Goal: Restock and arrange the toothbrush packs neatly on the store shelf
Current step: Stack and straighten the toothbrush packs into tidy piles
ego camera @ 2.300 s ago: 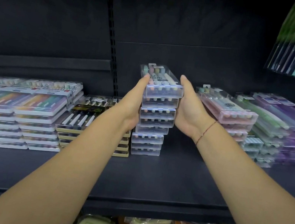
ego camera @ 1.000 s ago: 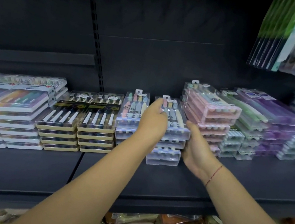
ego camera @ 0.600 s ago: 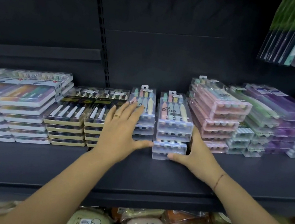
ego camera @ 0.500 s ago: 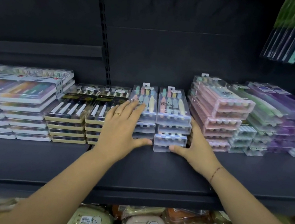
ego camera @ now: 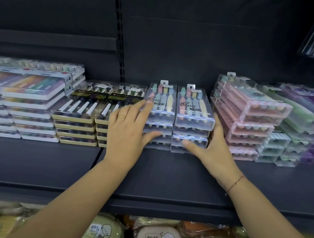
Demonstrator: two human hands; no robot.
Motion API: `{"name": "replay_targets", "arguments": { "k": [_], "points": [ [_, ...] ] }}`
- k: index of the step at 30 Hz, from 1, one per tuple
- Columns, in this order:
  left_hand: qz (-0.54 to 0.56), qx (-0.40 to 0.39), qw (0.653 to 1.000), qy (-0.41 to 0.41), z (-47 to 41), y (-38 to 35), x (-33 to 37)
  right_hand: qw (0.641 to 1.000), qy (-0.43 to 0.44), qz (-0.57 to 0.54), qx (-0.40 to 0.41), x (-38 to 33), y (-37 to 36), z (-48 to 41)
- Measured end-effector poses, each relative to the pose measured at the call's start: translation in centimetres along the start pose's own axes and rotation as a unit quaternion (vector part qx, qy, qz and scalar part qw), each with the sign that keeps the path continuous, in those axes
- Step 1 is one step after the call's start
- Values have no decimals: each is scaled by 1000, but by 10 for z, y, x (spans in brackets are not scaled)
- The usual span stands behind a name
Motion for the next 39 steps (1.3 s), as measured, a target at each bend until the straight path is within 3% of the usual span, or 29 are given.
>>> {"name": "replay_targets", "arguments": {
  "k": [4, 10, 16, 23, 39],
  "points": [
    [-10, -18, 1000, -6, -9, 3, -4, 999, 28, -23, 11, -4, 3, -6],
    [-29, -153, 987, -31, -20, -3, -4, 998, 21, -45, -46, 4, 3, -17],
    [-60, -165, 983, -46, -21, -3, -2, 996, 2, 10, -93, 7, 6, -27],
    [-115, -191, 973, -64, -22, -5, 0, 999, 18, 34, -39, 7, 4, -27],
    [-92, -213, 972, -50, -26, -6, 4, 999, 12, 48, 5, 5, 5, -11]
  ]
}}
Point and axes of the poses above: each hand's wrist, its own z-axis away from the middle knuckle, its own y-axis out of the back of the hand, x = y × z, the point moved 6 cm from there along -z, towards the middle knuckle, and after that the axes turned 12 degrees about -y, right-handed, at the moved point
